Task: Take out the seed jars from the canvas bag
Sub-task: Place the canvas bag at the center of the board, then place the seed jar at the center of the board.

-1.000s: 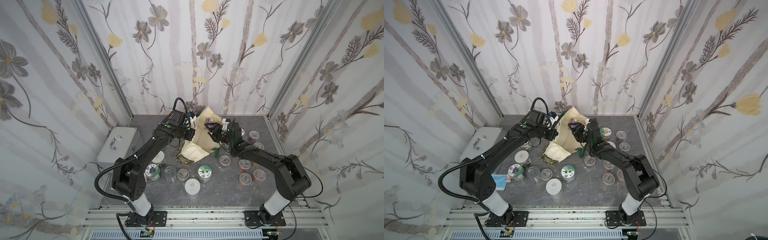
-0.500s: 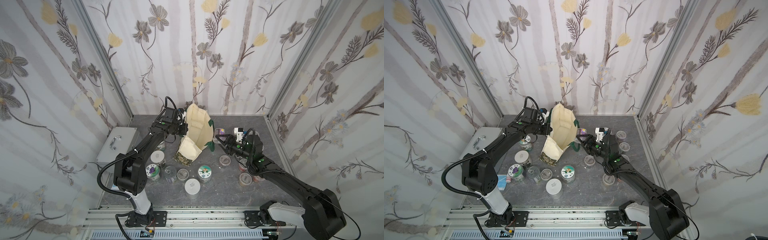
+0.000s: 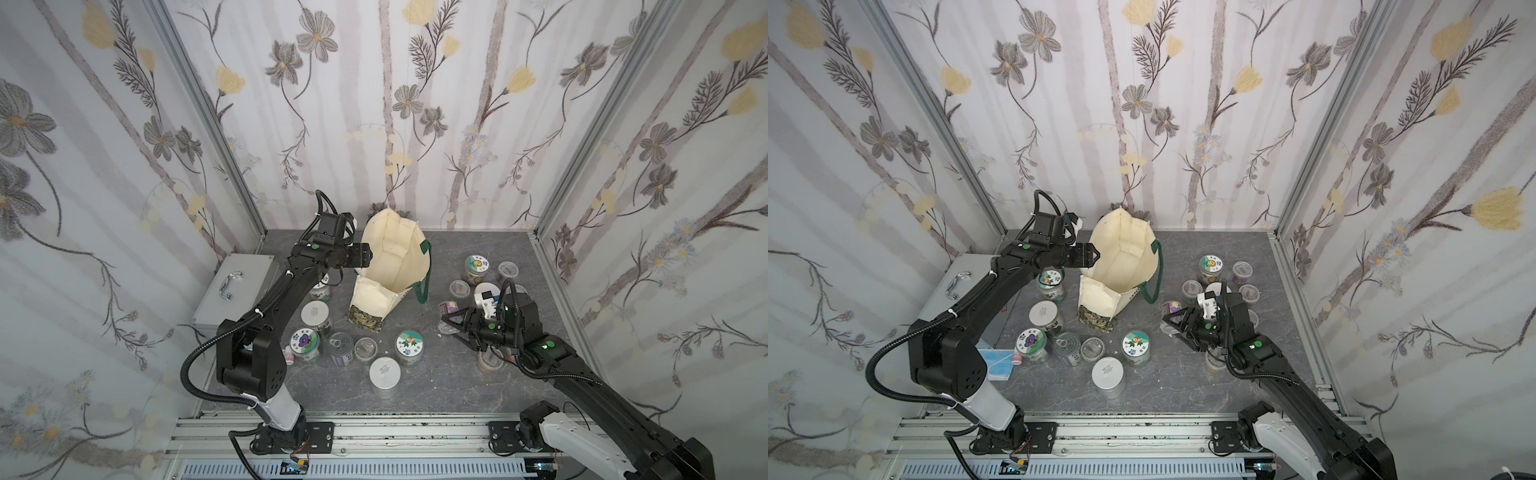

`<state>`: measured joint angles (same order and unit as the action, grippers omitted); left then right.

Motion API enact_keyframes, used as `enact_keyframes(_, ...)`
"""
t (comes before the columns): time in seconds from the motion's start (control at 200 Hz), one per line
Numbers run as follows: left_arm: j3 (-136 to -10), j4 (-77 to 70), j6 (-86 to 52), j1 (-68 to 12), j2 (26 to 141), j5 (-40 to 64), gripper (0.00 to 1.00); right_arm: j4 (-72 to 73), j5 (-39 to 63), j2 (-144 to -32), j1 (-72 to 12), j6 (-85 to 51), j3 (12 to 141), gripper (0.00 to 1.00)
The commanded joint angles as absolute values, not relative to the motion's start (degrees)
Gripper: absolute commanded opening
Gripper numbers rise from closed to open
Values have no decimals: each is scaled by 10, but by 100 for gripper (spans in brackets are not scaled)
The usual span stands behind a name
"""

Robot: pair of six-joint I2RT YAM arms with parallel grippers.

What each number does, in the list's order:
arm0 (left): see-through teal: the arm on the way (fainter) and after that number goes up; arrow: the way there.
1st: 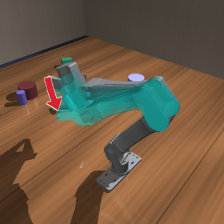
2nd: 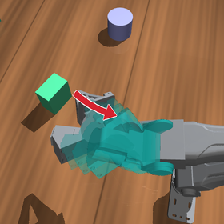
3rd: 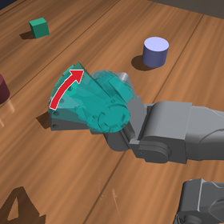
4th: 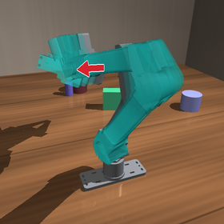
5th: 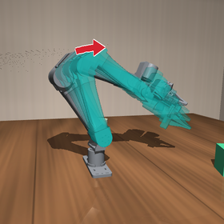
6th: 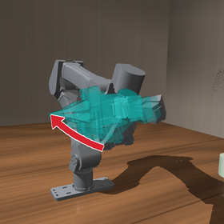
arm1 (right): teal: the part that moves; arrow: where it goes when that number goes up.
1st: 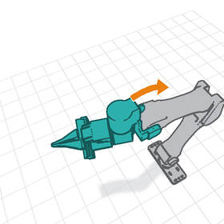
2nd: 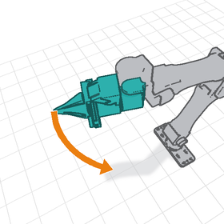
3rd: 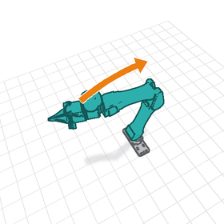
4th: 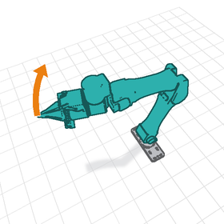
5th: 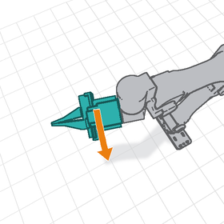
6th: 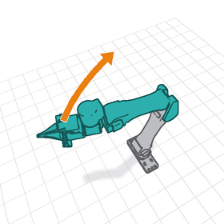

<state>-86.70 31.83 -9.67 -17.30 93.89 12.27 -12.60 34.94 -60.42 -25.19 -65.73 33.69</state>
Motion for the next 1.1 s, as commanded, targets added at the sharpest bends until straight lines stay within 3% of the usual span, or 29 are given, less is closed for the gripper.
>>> enact_keyframes(0.0, -879, 357, -108, -162, 927, 74, 81, -233, 372, -591, -252, -620, 328, 50)
enact_keyframes(0.49, -814, 349, -113, -152, 847, 70, 89, -339, 394, -623, -255, -570, 303, 51)
enact_keyframes(1.094, -794, 346, -113, -152, 800, 87, 93, -591, 413, -857, -260, -346, 423, 55)
